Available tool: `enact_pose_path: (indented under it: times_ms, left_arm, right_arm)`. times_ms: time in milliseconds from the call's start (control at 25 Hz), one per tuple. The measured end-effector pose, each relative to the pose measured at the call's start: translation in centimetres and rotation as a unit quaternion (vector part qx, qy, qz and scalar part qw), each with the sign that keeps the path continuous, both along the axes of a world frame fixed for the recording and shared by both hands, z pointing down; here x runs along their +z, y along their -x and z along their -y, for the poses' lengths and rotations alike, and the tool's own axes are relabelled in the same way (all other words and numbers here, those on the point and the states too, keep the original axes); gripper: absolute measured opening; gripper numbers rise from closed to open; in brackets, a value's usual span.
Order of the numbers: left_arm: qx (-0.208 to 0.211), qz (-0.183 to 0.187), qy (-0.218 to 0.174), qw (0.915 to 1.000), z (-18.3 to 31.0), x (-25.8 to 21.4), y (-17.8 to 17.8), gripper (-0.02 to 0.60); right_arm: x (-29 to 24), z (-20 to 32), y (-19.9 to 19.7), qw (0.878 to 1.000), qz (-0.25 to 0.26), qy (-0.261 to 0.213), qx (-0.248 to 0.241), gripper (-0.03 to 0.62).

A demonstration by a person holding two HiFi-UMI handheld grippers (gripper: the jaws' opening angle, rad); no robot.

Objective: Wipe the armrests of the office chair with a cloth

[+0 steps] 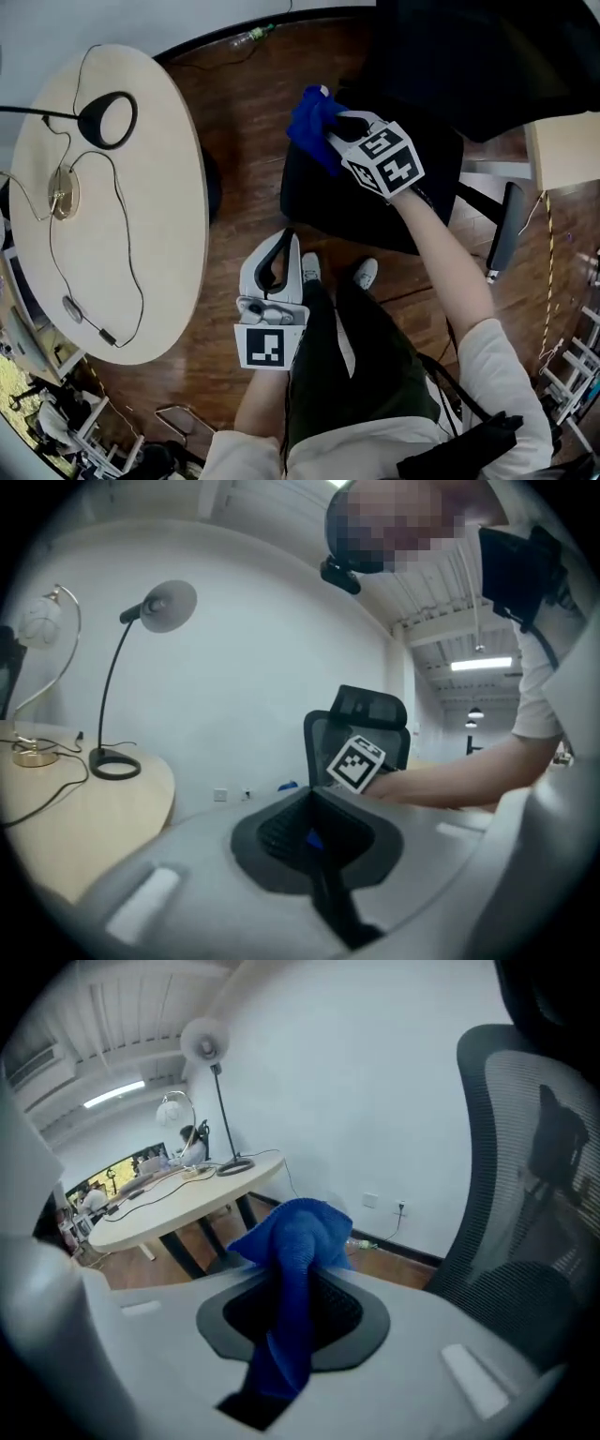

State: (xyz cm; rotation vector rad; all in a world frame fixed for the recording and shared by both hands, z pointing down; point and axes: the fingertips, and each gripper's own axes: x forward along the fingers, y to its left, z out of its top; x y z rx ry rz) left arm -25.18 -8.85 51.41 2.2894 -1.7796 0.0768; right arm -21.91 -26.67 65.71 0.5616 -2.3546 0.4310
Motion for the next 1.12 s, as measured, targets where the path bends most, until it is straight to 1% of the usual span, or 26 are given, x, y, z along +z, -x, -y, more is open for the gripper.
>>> enact_pose_path:
  times_ms: [120,240,320,360,400,440,480,520,560,600,640,680,720,760,800,880,920,960,1040,1120]
  left_arm:
    - [-0.017,0.003,-0.009,0.9998,-0.5,-0.1,0.4,-0.002]
    - [-0.023,0.001,-0.002,0.9997,-1.1,0.3,0.5,-0.002]
    - [-0.023,0.001,-0.002,0.9997,-1.2,0.4,0.6,-0.002]
    - [-0.022,0.002,-0.002,0.9998,-1.1,0.5,0.6,-0.002]
    - [-0.020,0.003,-0.002,0.9998,-1.0,0.5,0.6,-0.002]
    - [-0.016,0.004,-0.002,0.9999,-0.8,0.5,0.3,-0.002]
    - [-0.012,0.003,-0.002,0.9999,-0.5,0.5,0.0,-0.002]
    - [-0.009,0.001,-0.001,1.0000,-0.1,0.6,-0.4,-0.002]
    - [-0.006,0.000,-0.001,1.0000,0.5,0.7,-0.9,-0.002]
    - [-0.004,-0.001,-0.004,1.0000,1.2,0.8,-1.4,-0.002]
    - [-0.003,-0.002,-0.009,1.0000,2.0,0.7,-2.0,-0.002]
    - [-0.002,-0.004,-0.010,0.9999,2.6,0.9,-2.6,-0.002]
    - [0.000,-0.006,-0.008,0.9999,2.9,1.2,-3.3,-0.002]
    - [0.002,-0.006,-0.006,1.0000,3.3,1.7,-3.9,-0.002]
    - [0.006,-0.003,-0.005,1.0000,3.5,2.2,-4.6,-0.002]
    - [0.020,0.018,-0.002,0.9996,2.9,3.3,-5.5,-0.002]
    - [0.026,0.027,0.004,0.9993,2.2,4.0,-5.7,-0.002]
    - [0.028,0.027,0.012,0.9992,1.5,4.7,-5.6,-0.002]
    - [0.022,0.012,0.032,0.9992,0.2,6.2,-4.9,-0.002]
    - [0.015,0.005,0.048,0.9987,-0.7,7.1,-4.2,-0.002]
  right_arm:
    - [-0.7,-4.9,1.0,0.998,0.007,0.030,-0.055,0.078]
    - [-1.3,-12.7,1.7,0.993,0.015,0.042,-0.107,0.078]
    - [-1.8,-17.3,2.3,0.990,0.038,0.056,-0.125,0.078]
    - [-2.3,-18.8,2.5,0.988,0.058,0.062,-0.127,0.078]
    - [-3.1,-19.5,2.3,0.988,0.086,0.055,-0.116,0.078]
    - [-4.2,-19.1,1.6,0.988,0.122,0.029,-0.090,0.079]
    - [-5.6,-17.7,0.1,0.985,0.165,-0.010,-0.047,0.080]
    - [-6.7,-15.9,-1.9,0.977,0.207,-0.050,0.002,0.080]
    - [-7.1,-14.1,-4.2,0.967,0.237,-0.083,0.045,0.081]
    - [-6.5,-12.5,-6.3,0.959,0.250,-0.103,0.081,0.081]
    - [-4.8,-11.0,-8.0,0.956,0.248,-0.106,0.116,0.081]
    - [-2.3,-9.7,-9.2,0.955,0.240,-0.096,0.148,0.081]
    - [0.4,-8.6,-9.7,0.955,0.231,-0.082,0.169,0.081]
    - [3.0,-7.8,-9.4,0.956,0.229,-0.072,0.172,0.081]
    - [5.1,-6.9,-8.5,0.957,0.234,-0.069,0.158,0.081]
    - [8.5,-5.6,-5.5,0.957,0.252,-0.059,0.128,0.081]
    - [10.2,-5.2,-4.0,0.958,0.254,-0.049,0.122,0.081]
    - [12.0,-4.8,-2.7,0.961,0.247,-0.042,0.119,0.081]
    - [16.0,-4.1,-1.2,0.968,0.212,-0.023,0.130,0.081]
    - [20.4,-3.7,-1.1,0.975,0.161,0.014,0.153,0.083]
